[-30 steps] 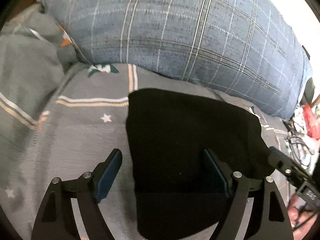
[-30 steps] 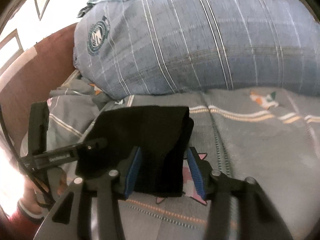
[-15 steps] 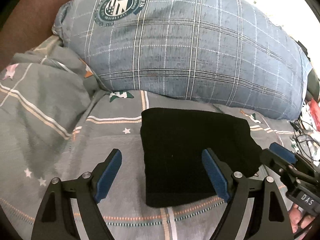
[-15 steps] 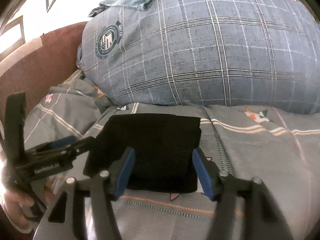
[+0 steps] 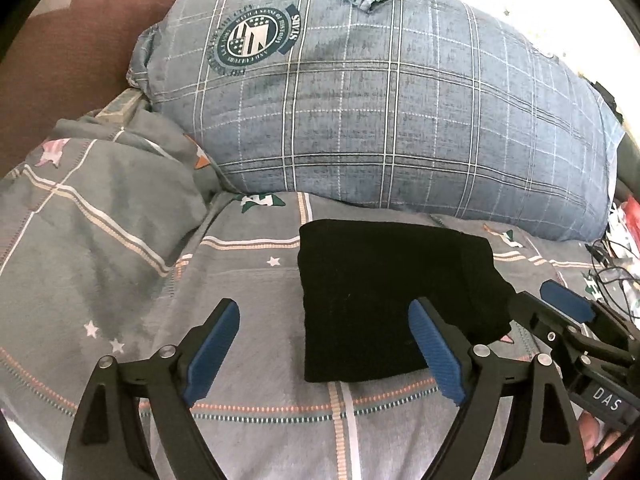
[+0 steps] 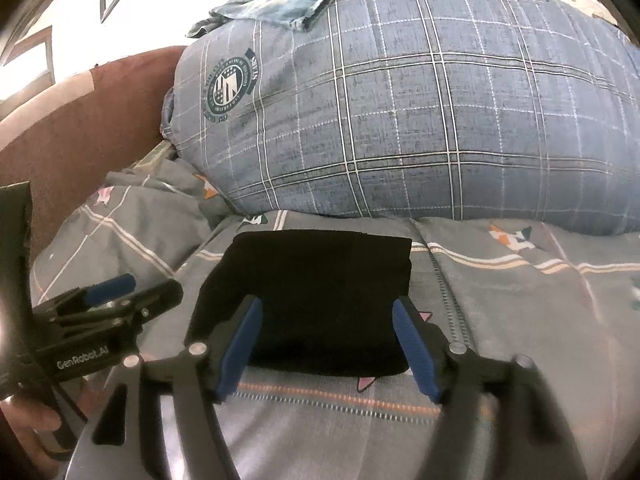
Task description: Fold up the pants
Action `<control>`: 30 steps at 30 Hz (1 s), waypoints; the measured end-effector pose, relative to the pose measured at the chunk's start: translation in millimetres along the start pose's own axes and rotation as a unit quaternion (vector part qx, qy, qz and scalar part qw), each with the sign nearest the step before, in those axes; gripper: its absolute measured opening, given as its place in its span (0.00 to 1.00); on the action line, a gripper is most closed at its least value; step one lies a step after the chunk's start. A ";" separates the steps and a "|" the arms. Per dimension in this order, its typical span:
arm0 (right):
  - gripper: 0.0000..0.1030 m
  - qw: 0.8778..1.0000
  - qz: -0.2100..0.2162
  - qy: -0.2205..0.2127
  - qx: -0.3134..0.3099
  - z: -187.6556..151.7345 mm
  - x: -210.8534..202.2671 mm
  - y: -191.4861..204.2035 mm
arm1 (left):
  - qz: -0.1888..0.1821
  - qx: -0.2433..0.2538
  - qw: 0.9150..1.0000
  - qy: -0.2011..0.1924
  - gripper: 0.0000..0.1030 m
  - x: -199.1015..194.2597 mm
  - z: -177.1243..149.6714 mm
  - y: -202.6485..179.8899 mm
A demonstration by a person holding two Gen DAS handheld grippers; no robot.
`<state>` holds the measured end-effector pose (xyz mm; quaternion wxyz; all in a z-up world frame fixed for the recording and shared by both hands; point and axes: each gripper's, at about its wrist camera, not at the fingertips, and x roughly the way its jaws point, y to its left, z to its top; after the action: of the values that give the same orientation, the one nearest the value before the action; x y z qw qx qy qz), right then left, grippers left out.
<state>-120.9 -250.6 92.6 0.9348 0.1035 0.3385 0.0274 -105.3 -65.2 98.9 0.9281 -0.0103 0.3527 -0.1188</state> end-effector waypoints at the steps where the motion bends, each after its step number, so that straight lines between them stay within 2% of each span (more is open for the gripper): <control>1: 0.69 1.000 0.001 0.000 0.003 -0.1 -1.2 -0.2 | 0.001 0.001 1.000 -0.002 0.84 -1.6 -0.6 0.0; 9: 0.70 1.000 0.002 -0.002 0.007 -1.7 -7.5 -1.4 | 0.023 0.014 1.000 -0.013 0.84 -13.6 -8.6 -6.6; 30: 0.72 1.000 0.006 0.000 0.007 -7.0 -12.4 3.0 | 0.025 0.017 0.999 -0.022 0.85 -26.2 -14.5 -12.2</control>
<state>-134.8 -248.0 95.8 0.9340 0.1118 0.3379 0.0311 -136.4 -70.2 106.4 0.9384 0.0118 0.3303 -0.1010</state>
